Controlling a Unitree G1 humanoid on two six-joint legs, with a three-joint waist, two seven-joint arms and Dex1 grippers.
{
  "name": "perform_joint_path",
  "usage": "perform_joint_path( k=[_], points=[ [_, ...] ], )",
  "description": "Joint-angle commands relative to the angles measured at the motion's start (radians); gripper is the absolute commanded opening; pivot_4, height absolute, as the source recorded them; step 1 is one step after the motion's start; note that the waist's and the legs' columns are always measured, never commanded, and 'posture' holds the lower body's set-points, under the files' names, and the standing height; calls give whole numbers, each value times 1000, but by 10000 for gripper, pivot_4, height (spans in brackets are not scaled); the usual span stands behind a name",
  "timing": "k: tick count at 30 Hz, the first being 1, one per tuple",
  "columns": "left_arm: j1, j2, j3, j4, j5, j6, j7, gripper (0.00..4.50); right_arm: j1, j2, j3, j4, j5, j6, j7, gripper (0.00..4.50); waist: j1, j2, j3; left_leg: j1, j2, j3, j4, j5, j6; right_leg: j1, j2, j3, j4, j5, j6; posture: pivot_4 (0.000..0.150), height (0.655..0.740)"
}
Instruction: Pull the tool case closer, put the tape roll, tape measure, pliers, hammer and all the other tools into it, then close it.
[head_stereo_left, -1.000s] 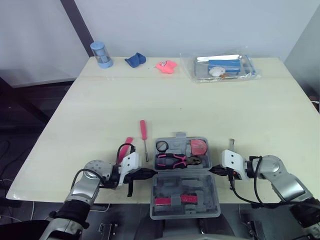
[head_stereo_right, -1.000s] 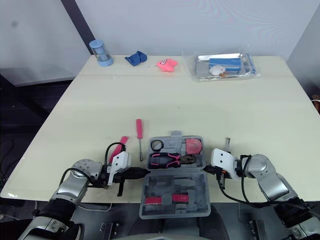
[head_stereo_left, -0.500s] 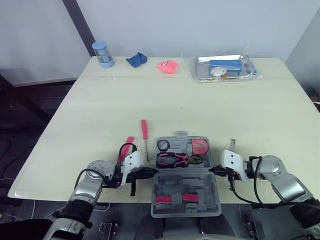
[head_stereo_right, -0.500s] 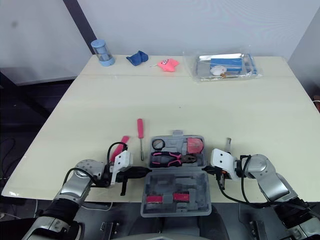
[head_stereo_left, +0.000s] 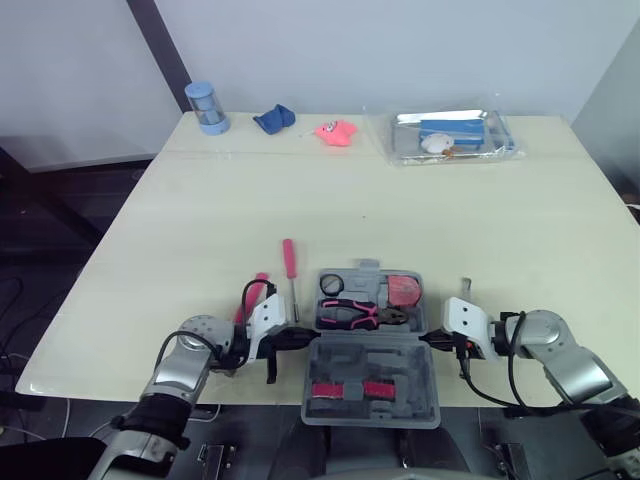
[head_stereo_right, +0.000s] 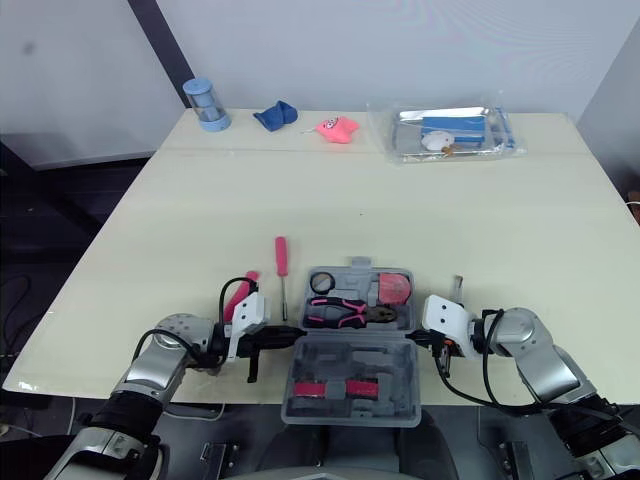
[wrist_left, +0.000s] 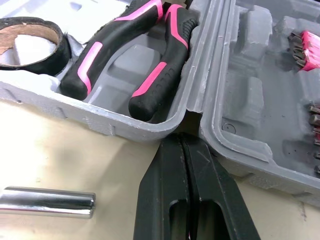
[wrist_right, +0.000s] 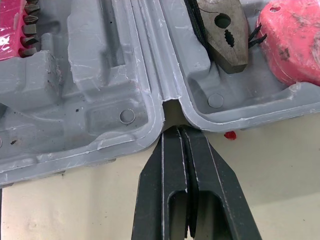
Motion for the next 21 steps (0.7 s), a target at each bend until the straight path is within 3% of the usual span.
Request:
perform_joint_path(
  k=[1, 21],
  points=[
    [-25, -25, -13, -55, -4, 14, 35, 347, -33, 24, -23, -33, 26, -15, -9, 0, 0, 0, 0, 0, 0, -1, 0, 0, 0, 0, 0, -1, 0, 0, 0, 1500, 7400],
    [-86, -61, -30, -62, 38, 83, 123, 347, -79, 75, -36, 49, -11, -42, -72, 0, -2, 0, 0, -2, 0, -3, 2, 0, 0, 0, 0, -3, 0, 0, 0, 1500, 7400]
  ],
)
